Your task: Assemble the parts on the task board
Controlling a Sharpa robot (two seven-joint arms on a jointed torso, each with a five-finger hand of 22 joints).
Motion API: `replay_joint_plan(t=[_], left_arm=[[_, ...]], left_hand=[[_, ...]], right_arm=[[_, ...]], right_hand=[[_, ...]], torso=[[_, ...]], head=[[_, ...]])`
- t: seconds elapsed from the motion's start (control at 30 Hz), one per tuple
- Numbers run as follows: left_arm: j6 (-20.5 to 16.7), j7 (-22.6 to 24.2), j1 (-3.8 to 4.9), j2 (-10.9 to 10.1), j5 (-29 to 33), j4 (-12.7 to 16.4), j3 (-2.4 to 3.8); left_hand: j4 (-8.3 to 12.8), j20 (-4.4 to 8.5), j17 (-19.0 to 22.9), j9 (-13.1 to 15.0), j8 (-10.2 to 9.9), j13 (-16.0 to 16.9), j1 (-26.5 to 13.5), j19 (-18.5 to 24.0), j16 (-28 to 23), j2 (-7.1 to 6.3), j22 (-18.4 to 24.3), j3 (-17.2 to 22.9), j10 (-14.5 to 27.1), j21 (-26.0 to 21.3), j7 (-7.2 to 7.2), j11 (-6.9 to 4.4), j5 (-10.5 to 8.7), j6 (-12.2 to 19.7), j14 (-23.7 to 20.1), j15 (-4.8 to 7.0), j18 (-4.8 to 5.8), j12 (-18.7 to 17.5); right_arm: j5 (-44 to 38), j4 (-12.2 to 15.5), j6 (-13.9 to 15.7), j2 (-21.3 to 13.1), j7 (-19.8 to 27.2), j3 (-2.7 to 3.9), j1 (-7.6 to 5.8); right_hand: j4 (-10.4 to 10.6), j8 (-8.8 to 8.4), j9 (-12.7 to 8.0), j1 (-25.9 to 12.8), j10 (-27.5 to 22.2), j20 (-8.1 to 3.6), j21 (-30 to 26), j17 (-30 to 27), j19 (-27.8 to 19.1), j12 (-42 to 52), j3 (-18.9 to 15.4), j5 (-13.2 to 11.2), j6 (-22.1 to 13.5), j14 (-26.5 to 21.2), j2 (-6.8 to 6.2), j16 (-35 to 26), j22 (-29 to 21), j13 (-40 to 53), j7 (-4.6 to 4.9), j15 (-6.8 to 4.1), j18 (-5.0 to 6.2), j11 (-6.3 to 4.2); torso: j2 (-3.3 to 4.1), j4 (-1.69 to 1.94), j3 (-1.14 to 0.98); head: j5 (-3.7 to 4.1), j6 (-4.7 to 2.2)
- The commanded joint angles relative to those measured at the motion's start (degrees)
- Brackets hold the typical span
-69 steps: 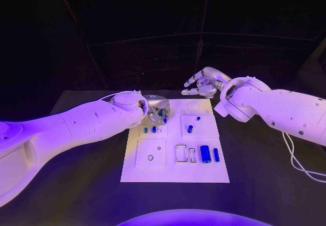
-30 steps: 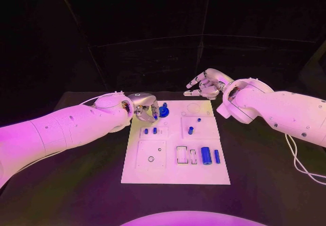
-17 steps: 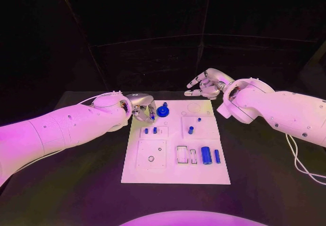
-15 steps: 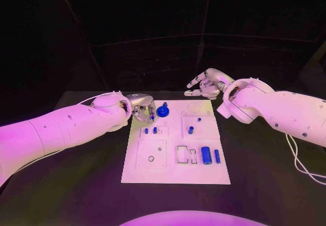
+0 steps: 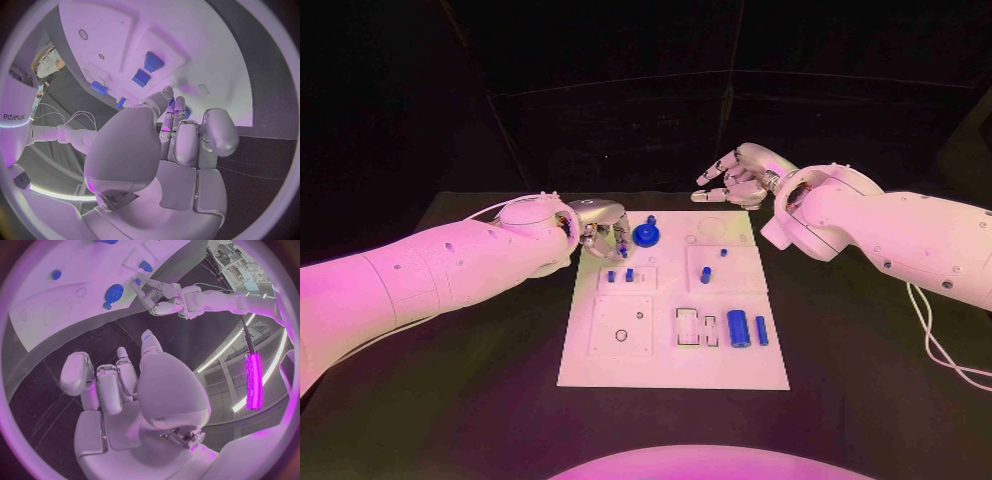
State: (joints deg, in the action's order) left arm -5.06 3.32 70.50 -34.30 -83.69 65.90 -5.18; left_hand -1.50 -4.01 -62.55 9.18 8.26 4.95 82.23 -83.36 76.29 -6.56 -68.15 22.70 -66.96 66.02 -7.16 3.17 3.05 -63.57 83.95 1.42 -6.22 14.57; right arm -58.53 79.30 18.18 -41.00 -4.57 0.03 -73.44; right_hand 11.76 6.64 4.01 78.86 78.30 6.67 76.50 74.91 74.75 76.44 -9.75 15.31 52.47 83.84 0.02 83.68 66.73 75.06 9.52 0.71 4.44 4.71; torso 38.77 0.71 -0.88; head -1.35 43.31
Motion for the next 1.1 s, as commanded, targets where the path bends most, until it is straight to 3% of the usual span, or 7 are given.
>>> replay_joint_plan(t=[0.03,1.1], left_arm=[[1.30,-0.38,-0.03,0.08,0.24,0.10,0.00],[1.20,-0.09,-0.08,0.18,0.24,0.45,0.01]], left_hand=[[0.03,-0.09,0.03,-0.02,-0.16,-0.06,-0.61,-0.25,-0.06,0.01,-0.05,0.34,-0.29,0.30,-0.03,0.10,-0.20,-0.47,1.15,0.12,0.97,-0.26],[0.47,-0.08,0.18,-0.17,-0.48,-0.11,-0.59,-0.09,-0.07,-0.40,0.04,0.48,-0.60,0.10,0.04,0.05,-0.20,-0.61,1.11,0.17,0.91,-0.92]], right_arm=[[-0.14,0.07,0.22,0.02,0.36,0.03,-0.10],[-0.14,0.01,0.18,0.17,0.41,0.03,-0.10]], right_hand=[[0.02,0.33,0.01,0.00,-0.18,0.02,-0.19,3.21,-0.28,-0.10,-0.36,0.27,-0.14,3.51,0.61,-0.26,-0.07,0.35,0.07,-0.33,0.70,0.00],[0.07,0.36,0.01,-0.02,-0.18,0.02,-0.17,3.19,-0.24,-0.10,-0.44,0.29,-0.11,3.51,0.65,-0.28,-0.02,0.34,0.06,-0.33,0.69,-0.01]], torso=[[-0.01,0.04,-0.02],[-0.02,-0.02,-0.04]], head=[[0.06,0.02],[0.00,0.37]])
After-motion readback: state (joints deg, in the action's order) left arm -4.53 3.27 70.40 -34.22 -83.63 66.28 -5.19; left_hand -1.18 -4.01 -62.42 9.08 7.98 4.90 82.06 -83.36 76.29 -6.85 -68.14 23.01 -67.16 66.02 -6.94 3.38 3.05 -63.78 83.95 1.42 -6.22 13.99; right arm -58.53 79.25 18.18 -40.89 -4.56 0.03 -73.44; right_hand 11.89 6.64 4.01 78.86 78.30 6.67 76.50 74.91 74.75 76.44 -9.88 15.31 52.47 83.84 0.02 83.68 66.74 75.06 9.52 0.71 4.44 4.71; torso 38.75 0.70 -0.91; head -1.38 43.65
